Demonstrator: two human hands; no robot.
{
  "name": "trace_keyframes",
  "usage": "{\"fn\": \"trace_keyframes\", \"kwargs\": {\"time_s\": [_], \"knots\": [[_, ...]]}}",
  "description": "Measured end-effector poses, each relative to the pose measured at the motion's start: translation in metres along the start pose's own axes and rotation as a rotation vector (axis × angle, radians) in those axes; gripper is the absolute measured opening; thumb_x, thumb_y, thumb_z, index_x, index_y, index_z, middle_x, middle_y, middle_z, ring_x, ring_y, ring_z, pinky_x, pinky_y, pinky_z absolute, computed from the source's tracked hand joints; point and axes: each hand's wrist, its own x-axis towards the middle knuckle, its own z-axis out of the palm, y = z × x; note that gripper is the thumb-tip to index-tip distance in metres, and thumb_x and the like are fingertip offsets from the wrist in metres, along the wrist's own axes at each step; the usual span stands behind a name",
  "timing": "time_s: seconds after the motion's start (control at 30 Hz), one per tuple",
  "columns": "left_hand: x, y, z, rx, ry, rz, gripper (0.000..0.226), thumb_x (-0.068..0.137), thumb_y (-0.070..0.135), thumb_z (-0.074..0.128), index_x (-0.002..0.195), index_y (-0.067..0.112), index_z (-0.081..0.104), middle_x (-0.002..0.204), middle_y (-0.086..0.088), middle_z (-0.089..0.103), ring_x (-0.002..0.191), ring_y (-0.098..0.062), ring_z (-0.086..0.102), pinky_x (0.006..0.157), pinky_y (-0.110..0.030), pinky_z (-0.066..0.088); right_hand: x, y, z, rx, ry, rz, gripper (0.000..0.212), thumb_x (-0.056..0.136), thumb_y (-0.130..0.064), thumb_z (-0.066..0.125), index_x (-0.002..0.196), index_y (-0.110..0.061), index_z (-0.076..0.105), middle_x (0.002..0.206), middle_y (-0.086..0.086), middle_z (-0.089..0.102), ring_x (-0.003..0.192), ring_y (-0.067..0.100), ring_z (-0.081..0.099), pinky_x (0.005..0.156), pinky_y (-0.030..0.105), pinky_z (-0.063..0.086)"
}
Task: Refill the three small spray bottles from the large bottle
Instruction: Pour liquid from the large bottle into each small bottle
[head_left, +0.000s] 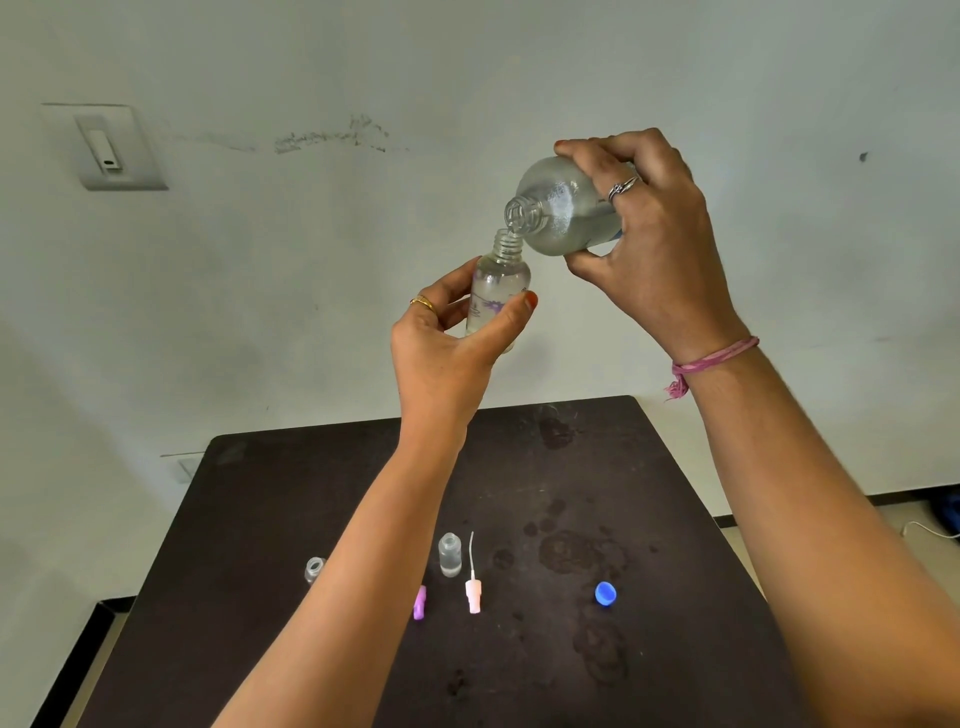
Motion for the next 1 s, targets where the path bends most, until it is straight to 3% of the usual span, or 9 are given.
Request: {"fn": "trace_keyframes", "kwargs": {"time_s": [0.23,0.57,0.83,1.0], "knots": [[0.0007,-0.0007,0.0006,0.006,0.007,-0.023,0.051,0.072,0.03,0.086,0.119,0.02,0.069,0.109,0.004,0.073,0.105,-0.017,0.067,0.086,-0.04,0.06,0.0007,0.0015,0.0012,-0.002,-0.006,0.0,0.071,0.067,-0.01,0.08,0.133,-0.02,0.054,0.123,0.01,0.054,0.112,0.026,0.053,0.086,0.028,0.047],[0.0009,-0.0016,0.0014,0.012,0.009,-0.026,0.051,0.071,0.03,0.086,0.118,0.02,0.069,0.109,0.005,0.074,0.105,-0.019,0.067,0.084,-0.043,0.06,-0.0001,0.0024,0.0031,0.005,-0.01,0.003,0.072,0.067,-0.01,0.081,0.133,-0.019,0.054,0.123,0.01,0.054,0.112,0.026,0.053,0.087,0.026,0.045],[0.0008,-0.0019,0.0027,0.013,0.008,-0.021,0.052,0.072,0.029,0.086,0.12,0.018,0.069,0.11,0.005,0.073,0.104,-0.015,0.067,0.085,-0.038,0.06,-0.0007,0.0035,0.0033,0.0,-0.008,0.006,0.072,0.067,-0.01,0.081,0.133,-0.019,0.054,0.123,0.01,0.054,0.112,0.026,0.053,0.087,0.026,0.045],[0.0007,-0.0039,0.0028,0.004,-0.005,-0.018,0.051,0.072,0.029,0.086,0.118,0.018,0.069,0.11,0.004,0.073,0.105,-0.019,0.067,0.086,-0.044,0.059,-0.002,0.0045,0.0032,0.001,-0.007,0.016,0.071,0.067,-0.01,0.081,0.133,-0.019,0.055,0.123,0.01,0.054,0.112,0.026,0.053,0.087,0.023,0.041]]}}
